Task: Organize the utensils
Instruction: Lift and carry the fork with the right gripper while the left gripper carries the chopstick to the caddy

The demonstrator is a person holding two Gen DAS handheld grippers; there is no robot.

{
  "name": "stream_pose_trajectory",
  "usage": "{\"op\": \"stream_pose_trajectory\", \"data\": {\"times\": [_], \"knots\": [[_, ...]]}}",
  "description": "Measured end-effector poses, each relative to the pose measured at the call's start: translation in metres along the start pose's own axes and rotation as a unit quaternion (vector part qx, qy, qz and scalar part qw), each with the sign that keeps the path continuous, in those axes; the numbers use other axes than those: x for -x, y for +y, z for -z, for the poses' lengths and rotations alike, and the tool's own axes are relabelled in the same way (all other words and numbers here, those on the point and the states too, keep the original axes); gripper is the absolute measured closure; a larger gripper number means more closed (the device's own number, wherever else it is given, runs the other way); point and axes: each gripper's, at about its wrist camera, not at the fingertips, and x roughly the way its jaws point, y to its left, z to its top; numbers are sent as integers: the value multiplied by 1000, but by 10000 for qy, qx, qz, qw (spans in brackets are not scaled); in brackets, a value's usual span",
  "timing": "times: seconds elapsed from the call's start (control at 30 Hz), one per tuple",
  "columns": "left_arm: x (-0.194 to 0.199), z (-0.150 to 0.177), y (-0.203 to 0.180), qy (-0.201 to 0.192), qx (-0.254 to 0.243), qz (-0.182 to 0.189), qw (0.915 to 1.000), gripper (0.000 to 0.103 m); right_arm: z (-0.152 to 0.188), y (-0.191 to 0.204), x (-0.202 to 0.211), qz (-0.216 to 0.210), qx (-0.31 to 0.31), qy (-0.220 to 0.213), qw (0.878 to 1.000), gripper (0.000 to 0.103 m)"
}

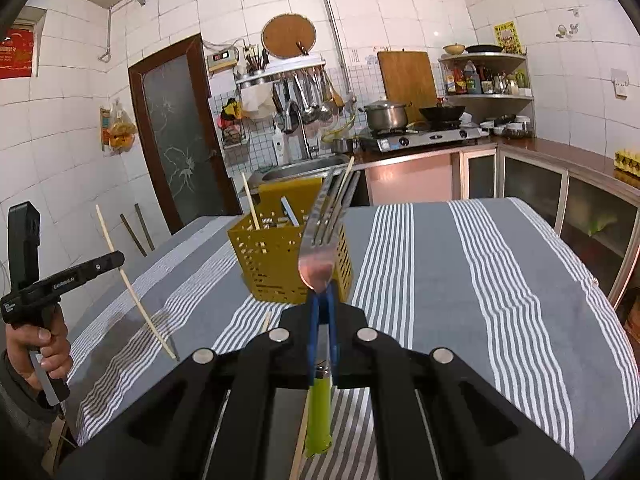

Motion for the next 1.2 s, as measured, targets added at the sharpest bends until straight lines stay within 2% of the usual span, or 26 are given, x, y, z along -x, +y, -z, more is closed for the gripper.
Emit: {"op": "stream_pose_trajectory", "data": {"times": [0.27,0.57,0.9,1.2], "knots": [[8,-18,-6,-152,-89,-54,9998,99,-26,3,18,47,191,-430,9989,98],[11,-74,-24,-480,-306,233,9981,99,-81,10,23,-20,285,-859,9959,99],[-7,-125,-47,-702,-617,365,9950,99,-125,23,1,-107,412,-1013,9939,99],[-38,-155,-65,-839,-809,424,9923,99,-159,31,-35,-156,433,-1095,9929,99]]}}
